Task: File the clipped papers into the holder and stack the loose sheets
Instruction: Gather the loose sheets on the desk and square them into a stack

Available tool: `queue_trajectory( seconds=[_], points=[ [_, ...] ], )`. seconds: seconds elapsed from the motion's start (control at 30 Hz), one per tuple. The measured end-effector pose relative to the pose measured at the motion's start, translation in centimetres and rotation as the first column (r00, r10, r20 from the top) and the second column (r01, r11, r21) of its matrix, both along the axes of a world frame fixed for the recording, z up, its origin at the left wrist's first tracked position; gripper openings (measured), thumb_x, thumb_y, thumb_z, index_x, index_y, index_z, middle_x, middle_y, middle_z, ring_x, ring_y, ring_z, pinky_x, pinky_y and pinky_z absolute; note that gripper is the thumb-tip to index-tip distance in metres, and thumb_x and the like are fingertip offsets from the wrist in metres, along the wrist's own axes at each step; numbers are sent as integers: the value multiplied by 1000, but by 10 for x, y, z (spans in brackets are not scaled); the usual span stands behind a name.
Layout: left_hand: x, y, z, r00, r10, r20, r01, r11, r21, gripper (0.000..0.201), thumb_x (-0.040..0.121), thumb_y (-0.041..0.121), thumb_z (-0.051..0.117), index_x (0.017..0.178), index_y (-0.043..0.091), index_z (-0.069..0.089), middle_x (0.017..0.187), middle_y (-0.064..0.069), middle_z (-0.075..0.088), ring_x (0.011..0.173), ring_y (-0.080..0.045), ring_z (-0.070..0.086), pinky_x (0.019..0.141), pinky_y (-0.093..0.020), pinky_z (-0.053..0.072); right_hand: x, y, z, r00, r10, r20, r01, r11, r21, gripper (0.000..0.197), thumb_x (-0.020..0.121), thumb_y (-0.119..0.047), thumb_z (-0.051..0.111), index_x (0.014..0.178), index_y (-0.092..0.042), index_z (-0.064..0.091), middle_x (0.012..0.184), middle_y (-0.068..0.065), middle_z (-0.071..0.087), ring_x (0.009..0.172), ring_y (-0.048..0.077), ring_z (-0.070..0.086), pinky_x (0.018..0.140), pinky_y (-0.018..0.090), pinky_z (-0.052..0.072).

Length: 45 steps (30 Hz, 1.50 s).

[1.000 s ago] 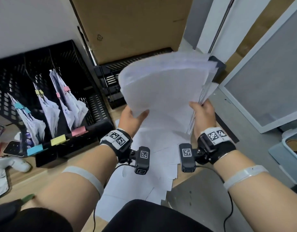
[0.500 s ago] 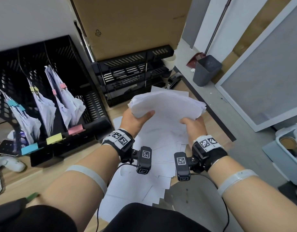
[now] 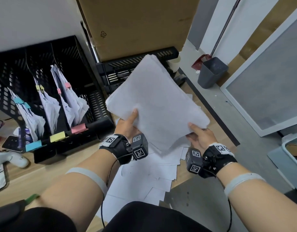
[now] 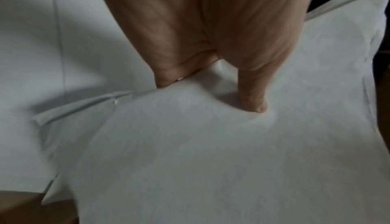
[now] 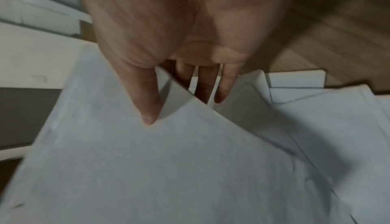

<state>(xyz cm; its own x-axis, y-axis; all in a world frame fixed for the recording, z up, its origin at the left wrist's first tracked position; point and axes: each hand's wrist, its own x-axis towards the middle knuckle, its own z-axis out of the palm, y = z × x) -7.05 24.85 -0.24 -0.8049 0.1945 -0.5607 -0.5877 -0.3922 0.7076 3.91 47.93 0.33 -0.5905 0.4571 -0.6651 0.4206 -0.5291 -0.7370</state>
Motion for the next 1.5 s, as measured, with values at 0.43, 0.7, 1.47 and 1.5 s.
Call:
queue_trajectory(
  seconds=[0.43, 0.7, 1.47, 1.5],
  points=[
    [16, -64, -77, 954, -42, 298, 194, 843, -502, 37, 84, 15, 75, 120, 12, 64, 96, -9, 68, 86, -24, 65, 70, -32, 52, -50, 37, -18, 707, 452, 543, -699, 560, 444, 13, 93, -15, 48, 102, -17, 57, 101, 13, 64, 87, 29, 57, 78, 30, 44],
    [18, -69, -75, 929, -211, 305, 370, 449, -814, 70, 81, 35, 74, 144, 20, 48, 144, -7, 54, 127, -31, 56, 109, -40, 45, -85, 28, -43, 539, 524, 660, -842, 324, 431, 31, 89, -19, 44, 114, -19, 62, 119, 15, 61, 92, 31, 57, 79, 29, 44],
    [28, -49, -70, 937, -324, 126, 247, 363, -898, 32, 81, 30, 75, 108, 17, 64, 91, 4, 63, 84, -18, 59, 75, -25, 40, -70, 22, -64, 622, 599, 504, -774, 378, 508, 31, 90, -9, 45, 117, -18, 56, 110, 9, 66, 89, 25, 58, 74, 28, 41],
    [27, -49, -69, 931, -345, 117, 246, 358, -901, 32, 82, 28, 74, 110, 17, 65, 93, 4, 65, 86, -19, 60, 76, -24, 42, -68, 23, -66, 624, 594, 508, -774, 379, 508, 33, 89, -8, 44, 118, -18, 56, 111, 9, 66, 90, 25, 58, 75, 28, 42]
  ],
)
